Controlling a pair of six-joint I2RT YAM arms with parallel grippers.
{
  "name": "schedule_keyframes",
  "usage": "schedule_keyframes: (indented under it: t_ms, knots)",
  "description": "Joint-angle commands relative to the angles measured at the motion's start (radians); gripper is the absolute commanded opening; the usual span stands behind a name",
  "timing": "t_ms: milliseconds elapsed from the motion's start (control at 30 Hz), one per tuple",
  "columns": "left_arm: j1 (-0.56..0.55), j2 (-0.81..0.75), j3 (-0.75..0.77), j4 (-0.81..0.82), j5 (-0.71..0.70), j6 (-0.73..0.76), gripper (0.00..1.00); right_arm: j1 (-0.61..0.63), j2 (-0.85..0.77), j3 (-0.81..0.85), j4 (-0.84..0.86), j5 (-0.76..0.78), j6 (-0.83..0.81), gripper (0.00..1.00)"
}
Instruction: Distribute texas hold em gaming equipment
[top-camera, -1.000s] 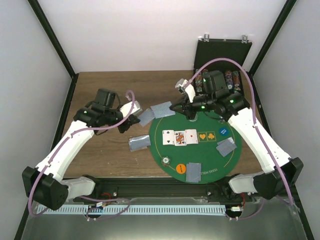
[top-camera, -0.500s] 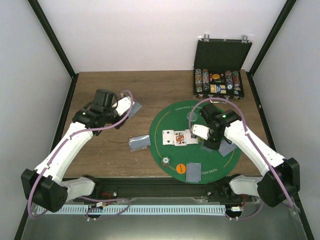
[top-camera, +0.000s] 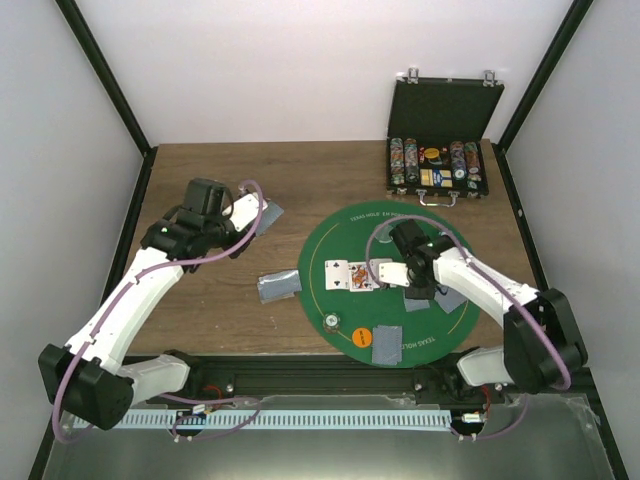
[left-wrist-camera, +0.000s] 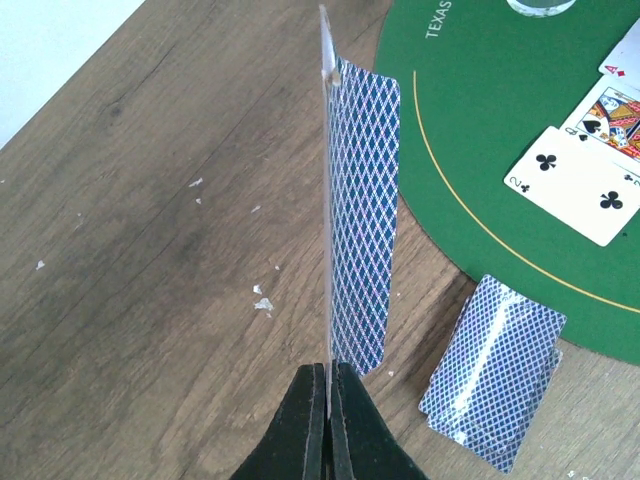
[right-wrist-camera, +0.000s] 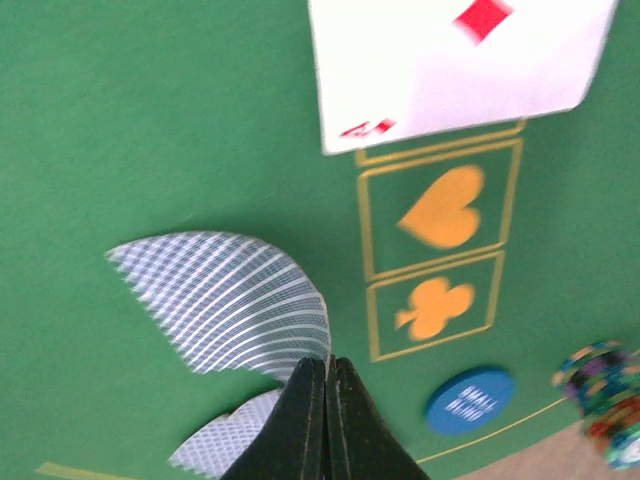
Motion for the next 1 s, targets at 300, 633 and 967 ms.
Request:
schedule_keyframes:
  t_ms: [300,633,967]
  knots:
    - [0.003,-0.019,-0.006,0.001,0.009,-0.013,0.0,-0.048,0.136,-0.044,0.433,0.061,-0.198,0.01]
    - [0.004,-0.012,-0.004,-0.006,0.009,-0.011,0.0,-0.083,0.225,0.017,0.476,0.014,-0.171,0.01]
    - [0.003,-0.006,-0.001,-0.006,0.006,-0.01,0.0,-0.103,0.274,0.052,0.461,-0.018,-0.13,0.01]
